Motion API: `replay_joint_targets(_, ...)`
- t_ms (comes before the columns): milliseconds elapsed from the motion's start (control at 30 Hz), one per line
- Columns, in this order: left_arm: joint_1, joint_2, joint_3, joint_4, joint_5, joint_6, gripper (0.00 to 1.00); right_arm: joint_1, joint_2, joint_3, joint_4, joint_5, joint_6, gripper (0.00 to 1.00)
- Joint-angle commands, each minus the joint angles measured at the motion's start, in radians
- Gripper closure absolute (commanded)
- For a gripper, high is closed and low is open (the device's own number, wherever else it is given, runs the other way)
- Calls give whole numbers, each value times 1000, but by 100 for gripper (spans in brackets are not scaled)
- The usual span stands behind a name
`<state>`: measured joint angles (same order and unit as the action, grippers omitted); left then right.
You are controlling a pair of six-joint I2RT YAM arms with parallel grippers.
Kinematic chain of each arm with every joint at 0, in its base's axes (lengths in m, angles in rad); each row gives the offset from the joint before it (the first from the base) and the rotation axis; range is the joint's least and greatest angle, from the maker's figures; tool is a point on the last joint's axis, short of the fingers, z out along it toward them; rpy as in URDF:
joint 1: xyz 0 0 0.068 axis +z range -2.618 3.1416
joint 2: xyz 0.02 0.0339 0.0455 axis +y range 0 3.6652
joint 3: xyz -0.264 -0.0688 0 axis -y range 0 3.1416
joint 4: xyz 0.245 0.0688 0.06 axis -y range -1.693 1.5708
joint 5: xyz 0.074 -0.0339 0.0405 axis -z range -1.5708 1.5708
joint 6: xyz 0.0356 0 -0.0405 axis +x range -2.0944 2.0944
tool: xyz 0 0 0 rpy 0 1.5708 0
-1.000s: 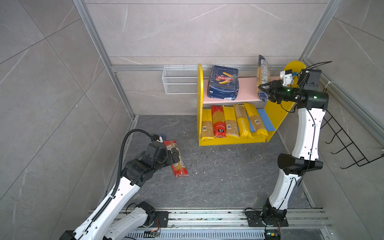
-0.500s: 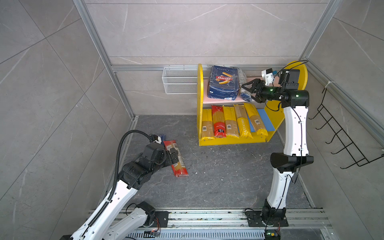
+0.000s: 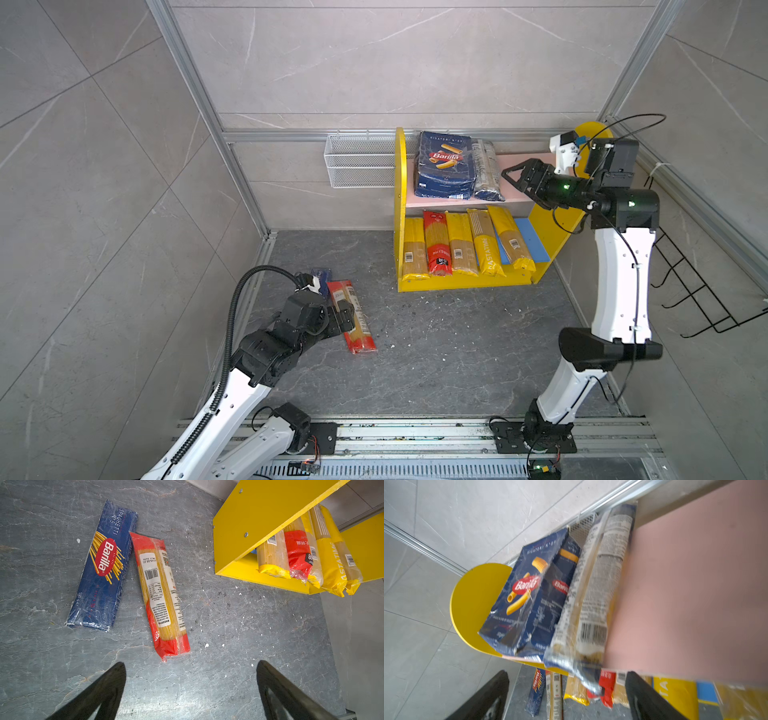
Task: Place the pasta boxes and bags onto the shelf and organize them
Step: 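Release the bag and lower the right gripper toward the red-ended bag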
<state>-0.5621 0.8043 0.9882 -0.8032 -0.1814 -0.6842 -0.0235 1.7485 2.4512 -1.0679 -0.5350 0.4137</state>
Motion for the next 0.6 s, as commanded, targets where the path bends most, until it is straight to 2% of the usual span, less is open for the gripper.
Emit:
replay_joint_targets(0, 5, -26, -22, -2, -5, 5, 0, 16, -179, -200, 65, 44, -47, 10)
replay_joint_targets(100, 5, -49, -45, -8, 13, -7, 0, 40, -311, -374, 84, 44, -50, 10)
replay_joint_targets(367, 5, -181, -113, -80, 16, -57, 0, 224, -571, -847, 192, 77, -3, 10)
replay_joint_targets(567, 6, -290, -146, -168, -9, -74, 0, 390, -668, -1134, 313, 129, 64, 10)
